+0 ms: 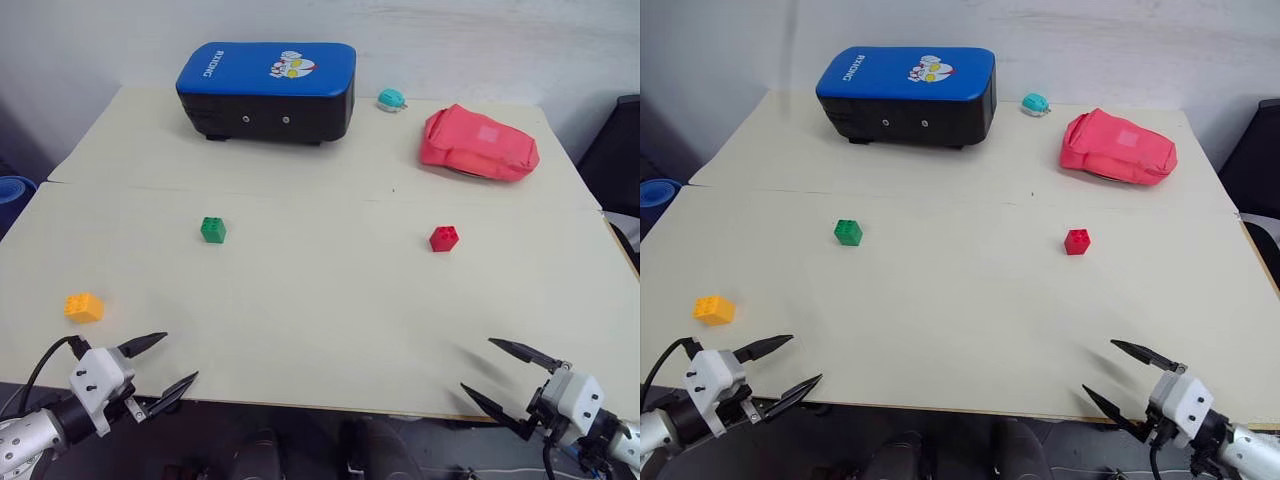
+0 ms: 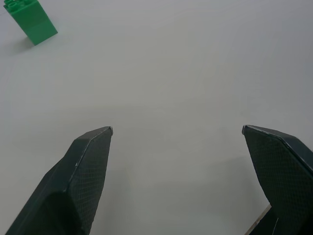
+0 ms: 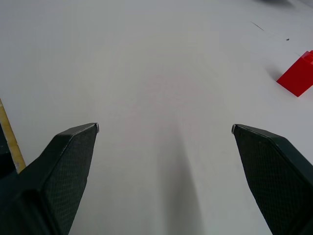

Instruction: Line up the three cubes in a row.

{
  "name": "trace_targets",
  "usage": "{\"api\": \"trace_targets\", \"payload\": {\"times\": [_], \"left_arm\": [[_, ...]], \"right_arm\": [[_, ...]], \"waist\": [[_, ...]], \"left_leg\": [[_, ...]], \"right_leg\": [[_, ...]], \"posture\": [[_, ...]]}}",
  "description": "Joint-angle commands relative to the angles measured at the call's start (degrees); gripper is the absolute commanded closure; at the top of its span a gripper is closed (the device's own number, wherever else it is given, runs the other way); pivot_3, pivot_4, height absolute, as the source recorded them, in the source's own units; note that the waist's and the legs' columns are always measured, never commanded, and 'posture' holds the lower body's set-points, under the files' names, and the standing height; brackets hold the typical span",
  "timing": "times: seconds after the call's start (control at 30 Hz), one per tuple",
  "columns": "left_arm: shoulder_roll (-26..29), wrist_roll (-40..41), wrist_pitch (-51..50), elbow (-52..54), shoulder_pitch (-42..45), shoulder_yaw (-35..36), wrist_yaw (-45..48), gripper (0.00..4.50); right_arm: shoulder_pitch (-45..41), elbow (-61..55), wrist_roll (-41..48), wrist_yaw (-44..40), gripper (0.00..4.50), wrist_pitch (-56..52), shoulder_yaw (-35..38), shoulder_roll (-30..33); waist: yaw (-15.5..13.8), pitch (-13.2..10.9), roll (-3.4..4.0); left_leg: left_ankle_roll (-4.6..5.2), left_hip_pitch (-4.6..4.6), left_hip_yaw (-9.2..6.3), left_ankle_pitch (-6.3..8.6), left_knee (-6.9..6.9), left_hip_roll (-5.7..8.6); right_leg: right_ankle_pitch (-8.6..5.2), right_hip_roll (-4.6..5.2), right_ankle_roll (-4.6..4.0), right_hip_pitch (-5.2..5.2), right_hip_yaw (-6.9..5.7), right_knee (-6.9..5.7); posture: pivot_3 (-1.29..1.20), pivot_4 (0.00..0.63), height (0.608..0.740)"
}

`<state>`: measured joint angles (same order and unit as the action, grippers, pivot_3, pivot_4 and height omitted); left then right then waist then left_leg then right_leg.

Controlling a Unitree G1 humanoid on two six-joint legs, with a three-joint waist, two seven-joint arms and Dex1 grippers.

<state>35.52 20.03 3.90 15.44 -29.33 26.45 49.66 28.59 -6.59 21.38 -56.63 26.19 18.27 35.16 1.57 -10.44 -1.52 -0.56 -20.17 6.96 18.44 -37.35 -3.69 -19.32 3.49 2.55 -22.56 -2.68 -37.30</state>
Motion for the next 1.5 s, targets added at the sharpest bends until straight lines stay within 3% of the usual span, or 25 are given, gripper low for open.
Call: {"api": "trace_targets", "payload": {"times": [0.03, 0.23, 0.33, 0.47, 0.63, 0.87, 1.13, 1.47, 1.5], "left_arm": [[0.4, 0.6, 0.8, 1.2, 0.2, 0.5, 0.3, 0.04], [1.5, 6.2, -4.0, 4.4, 0.5, -0.9, 3.6, 0.04], [2.8, 16.7, -14.9, 9.8, 4.3, -2.0, 2.4, 0.04], [1.3, 19.3, -19.6, 14.1, 13.2, -5.9, -2.9, 0.04], [0.0, 19.3, -21.8, 15.8, 19.4, -9.9, -4.6, 0.04], [-1.0, 17.4, -22.3, 14.4, 24.0, -14.0, -5.2, 0.04], [-2.1, 15.8, -22.5, 14.3, 25.8, -16.9, -6.9, 0.04], [-2.4, 14.9, -22.2, 15.8, 24.2, -16.9, -8.1, 0.04], [-2.3, 14.9, -22.2, 15.8, 24.2, -16.7, -8.2, 0.01]], "right_arm": [[1.5, -2.8, -0.4, 1.4, 0.00, 0.5, -0.1, -0.9], [3.4, -4.9, 1.8, 2.7, 0.00, -3.3, -1.6, -2.6], [1.7, -8.4, 5.3, 12.3, 0.00, -9.4, -0.3, -8.2], [-1.3, -12.6, 6.2, 23.3, 0.00, -13.6, 1.5, -15.0], [-8.2, -11.8, -0.5, 29.2, 0.00, -16.4, -2.0, -16.6], [-33.4, -0.1, -8.7, 38.1, 0.00, -28.3, -6.9, -15.7], [-50.2, 16.0, -12.5, 39.3, 0.00, -32.0, -9.8, -15.4], [-57.4, 28.8, -11.9, 41.0, 0.00, -29.8, -8.7, -17.2], [-57.6, 29.4, -11.6, 41.2, 0.19, -29.2, -8.4, -17.5]], "waist": [[0.0, 0.0, 0.00], [0.0, 0.0, -0.01], [0.0, 0.0, 0.01], [-0.1, 0.0, 0.17], [0.5, 0.1, 0.22], [1.4, 0.1, 0.23], [0.9, 0.1, 0.24], [1.6, 0.1, 0.24], [1.6, 0.1, 0.24]], "left_leg": [[0.00, 0.00, 0.00, 0.00, 0.00, 0.00], [-0.01, 0.01, 0.00, 0.00, 0.04, -0.01], [-0.05, -0.01, -0.05, -0.03, 0.05, -0.02], [-0.15, -0.01, -0.12, -0.12, 0.03, 0.01], [-0.41, 0.00, -0.04, -0.25, 0.16, 0.02], [-0.45, 0.03, -0.07, -0.43, 0.08, 0.08], [-0.57, -0.19, -0.04, -0.52, 0.07, 0.08], [-0.56, -0.17, -0.04, -0.54, 0.12, 0.07], [-0.56, -0.17, -0.04, -0.55, 0.12, 0.08]], "right_leg": [[0.00, 0.00, 0.00, 0.00, 0.00, 0.00], [-0.01, 0.00, -0.03, -0.01, 0.00, 0.00], [-0.02, 0.02, -0.03, -0.01, 0.00, -0.02], [-0.01, 0.07, -0.04, 0.00, -0.02, -0.10], [-0.01, -0.02, -0.02, -0.04, 0.00, -0.08], [0.01, -0.07, -0.02, -0.13, 0.05, -0.32], [-0.01, -0.06, 0.05, -0.28, 0.04, -0.18], [0.01, -0.06, 0.08, -0.28, 0.04, -0.18], [0.01, -0.06, 0.08, -0.28, 0.04, -0.19]], "posture": [[0.00, 0.150, 0.740], [0.00, 0.150, 0.740], [0.00, 0.150, 0.740], [0.00, 0.150, 0.740], [0.00, 0.150, 0.740], [0.00, 0.150, 0.740], [0.00, 0.150, 0.740], [0.00, 0.150, 0.740], [0.00, 0.150, 0.740]]}}
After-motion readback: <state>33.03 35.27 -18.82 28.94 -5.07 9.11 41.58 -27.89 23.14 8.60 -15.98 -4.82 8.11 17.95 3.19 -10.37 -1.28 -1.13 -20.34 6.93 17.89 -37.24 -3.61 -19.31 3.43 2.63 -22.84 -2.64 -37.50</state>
